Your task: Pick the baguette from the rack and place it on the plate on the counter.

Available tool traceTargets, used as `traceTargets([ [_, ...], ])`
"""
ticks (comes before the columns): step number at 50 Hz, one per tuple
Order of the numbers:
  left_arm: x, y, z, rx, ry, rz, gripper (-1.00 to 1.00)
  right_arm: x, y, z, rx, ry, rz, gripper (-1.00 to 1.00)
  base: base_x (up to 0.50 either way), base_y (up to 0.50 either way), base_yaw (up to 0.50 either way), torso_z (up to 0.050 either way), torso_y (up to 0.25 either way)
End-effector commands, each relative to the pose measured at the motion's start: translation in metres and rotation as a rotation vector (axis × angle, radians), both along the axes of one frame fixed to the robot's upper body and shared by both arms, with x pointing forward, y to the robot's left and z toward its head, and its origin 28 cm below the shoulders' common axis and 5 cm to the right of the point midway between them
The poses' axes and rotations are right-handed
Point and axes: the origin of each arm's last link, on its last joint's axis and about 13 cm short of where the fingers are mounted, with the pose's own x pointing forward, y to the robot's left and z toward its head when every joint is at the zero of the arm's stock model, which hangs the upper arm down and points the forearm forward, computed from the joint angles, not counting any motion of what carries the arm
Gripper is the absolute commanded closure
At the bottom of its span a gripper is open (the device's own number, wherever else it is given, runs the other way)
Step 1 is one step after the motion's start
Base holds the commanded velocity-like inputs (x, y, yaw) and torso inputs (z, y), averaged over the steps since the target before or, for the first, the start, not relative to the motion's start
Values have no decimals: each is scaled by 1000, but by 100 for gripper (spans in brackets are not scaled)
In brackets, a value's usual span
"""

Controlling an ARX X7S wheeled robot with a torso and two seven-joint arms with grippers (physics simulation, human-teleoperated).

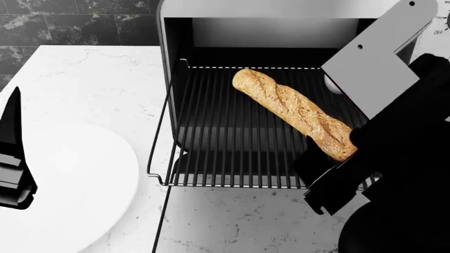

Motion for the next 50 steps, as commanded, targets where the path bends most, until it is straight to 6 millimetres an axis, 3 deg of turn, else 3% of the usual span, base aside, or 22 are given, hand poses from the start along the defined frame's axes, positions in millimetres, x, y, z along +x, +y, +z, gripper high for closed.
traceTargets([
  [1, -1, 1, -2, 1, 6, 6, -100, 5, 2, 2, -12, 31, 19, -100, 0, 0, 0, 0, 0],
  [20, -2, 3, -4, -2, 12, 11, -100, 9, 2, -3, -27, 83, 27, -100, 0, 0, 0, 0, 0],
  [31, -2, 2, -6, -1, 19, 9, -100, 12, 0, 9, -20, 65, 11, -100, 0, 0, 0, 0, 0],
  [50, -3, 4, -4, 2, 16, 18, -100, 17, 3, -2, -10, 118, 20, -100, 0, 0, 0, 0, 0],
])
